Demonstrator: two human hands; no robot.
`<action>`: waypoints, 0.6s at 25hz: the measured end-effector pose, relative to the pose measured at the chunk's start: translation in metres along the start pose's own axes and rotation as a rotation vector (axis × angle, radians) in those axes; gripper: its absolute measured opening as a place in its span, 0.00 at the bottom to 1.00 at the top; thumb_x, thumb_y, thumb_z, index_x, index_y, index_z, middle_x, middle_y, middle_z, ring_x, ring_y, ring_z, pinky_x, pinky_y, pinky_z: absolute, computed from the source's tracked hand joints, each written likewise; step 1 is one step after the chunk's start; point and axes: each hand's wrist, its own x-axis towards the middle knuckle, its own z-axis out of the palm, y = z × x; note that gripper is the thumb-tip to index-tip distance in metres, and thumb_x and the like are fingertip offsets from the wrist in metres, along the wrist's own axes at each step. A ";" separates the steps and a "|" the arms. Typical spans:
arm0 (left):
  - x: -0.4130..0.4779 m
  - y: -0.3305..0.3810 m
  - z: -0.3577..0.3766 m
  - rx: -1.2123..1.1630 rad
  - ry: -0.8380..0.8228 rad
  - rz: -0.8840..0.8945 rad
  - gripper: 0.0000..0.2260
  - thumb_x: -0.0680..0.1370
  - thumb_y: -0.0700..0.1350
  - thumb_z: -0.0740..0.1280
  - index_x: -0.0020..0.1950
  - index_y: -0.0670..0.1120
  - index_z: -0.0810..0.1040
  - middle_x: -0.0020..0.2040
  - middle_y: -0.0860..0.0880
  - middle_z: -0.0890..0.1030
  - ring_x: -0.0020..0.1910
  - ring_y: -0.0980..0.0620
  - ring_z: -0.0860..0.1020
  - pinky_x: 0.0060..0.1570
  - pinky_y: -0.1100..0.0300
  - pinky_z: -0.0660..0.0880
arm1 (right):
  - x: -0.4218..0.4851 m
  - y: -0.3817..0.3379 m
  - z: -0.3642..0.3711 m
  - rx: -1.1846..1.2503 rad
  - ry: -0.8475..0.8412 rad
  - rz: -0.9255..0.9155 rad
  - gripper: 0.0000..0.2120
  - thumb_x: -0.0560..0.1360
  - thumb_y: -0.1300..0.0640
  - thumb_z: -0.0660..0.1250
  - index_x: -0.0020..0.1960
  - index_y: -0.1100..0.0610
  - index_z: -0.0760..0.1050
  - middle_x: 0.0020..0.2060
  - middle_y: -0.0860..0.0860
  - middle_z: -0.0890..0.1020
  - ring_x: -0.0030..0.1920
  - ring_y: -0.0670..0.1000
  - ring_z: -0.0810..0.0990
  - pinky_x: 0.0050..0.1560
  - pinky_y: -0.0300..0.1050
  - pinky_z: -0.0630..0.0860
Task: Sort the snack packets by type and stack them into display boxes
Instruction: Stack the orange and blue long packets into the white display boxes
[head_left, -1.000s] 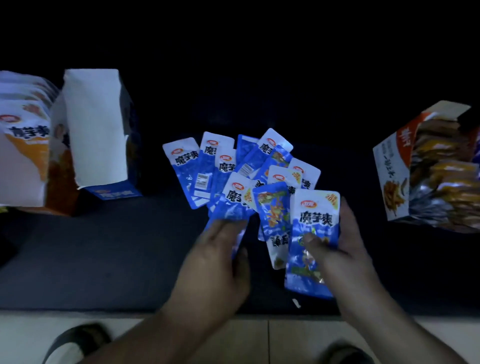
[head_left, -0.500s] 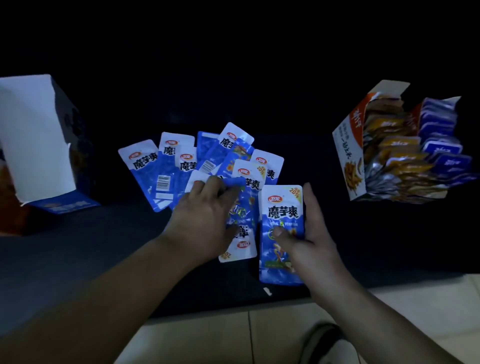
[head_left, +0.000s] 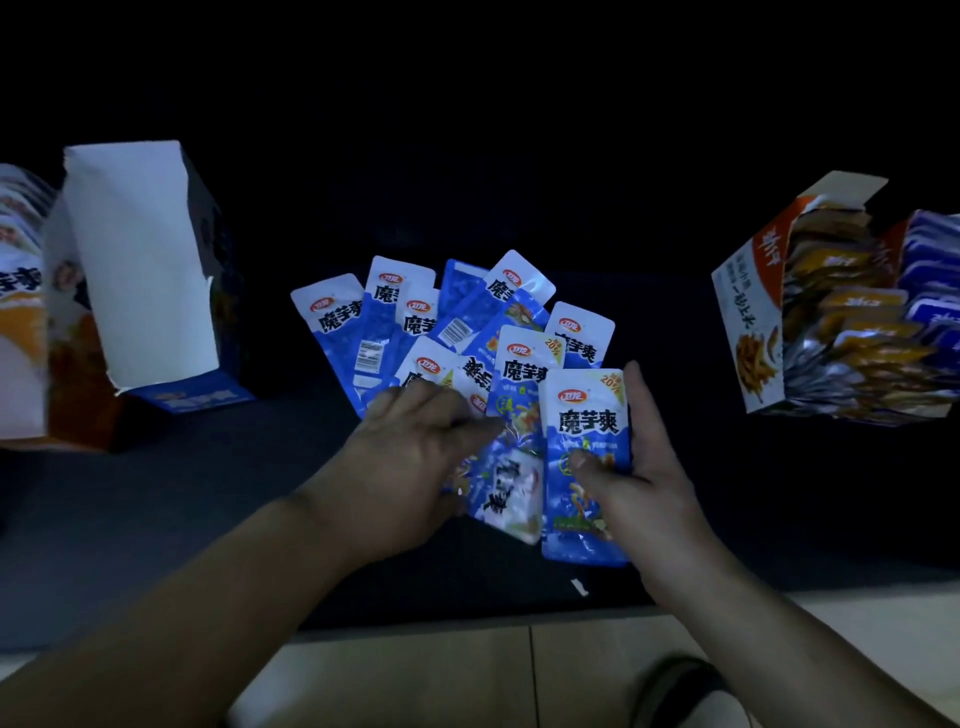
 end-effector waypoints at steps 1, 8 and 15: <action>-0.003 0.000 -0.002 0.068 0.008 -0.078 0.34 0.64 0.57 0.79 0.69 0.52 0.78 0.58 0.52 0.80 0.60 0.44 0.75 0.57 0.46 0.72 | -0.001 -0.001 0.000 0.002 0.002 -0.005 0.44 0.79 0.65 0.70 0.71 0.20 0.56 0.51 0.29 0.83 0.55 0.40 0.83 0.50 0.48 0.85; -0.036 0.022 -0.026 -1.171 0.408 -0.801 0.03 0.80 0.42 0.73 0.46 0.45 0.83 0.41 0.47 0.87 0.40 0.47 0.86 0.41 0.52 0.81 | -0.013 -0.011 0.023 -0.001 -0.078 -0.019 0.42 0.80 0.63 0.68 0.69 0.18 0.57 0.48 0.36 0.86 0.58 0.52 0.82 0.46 0.47 0.83; -0.043 0.054 -0.015 -1.049 0.345 -0.632 0.11 0.77 0.45 0.75 0.57 0.58 0.83 0.35 0.50 0.79 0.33 0.55 0.77 0.35 0.59 0.76 | -0.034 -0.031 0.063 0.074 -0.151 -0.086 0.29 0.81 0.45 0.64 0.69 0.17 0.55 0.55 0.26 0.80 0.51 0.29 0.80 0.51 0.35 0.79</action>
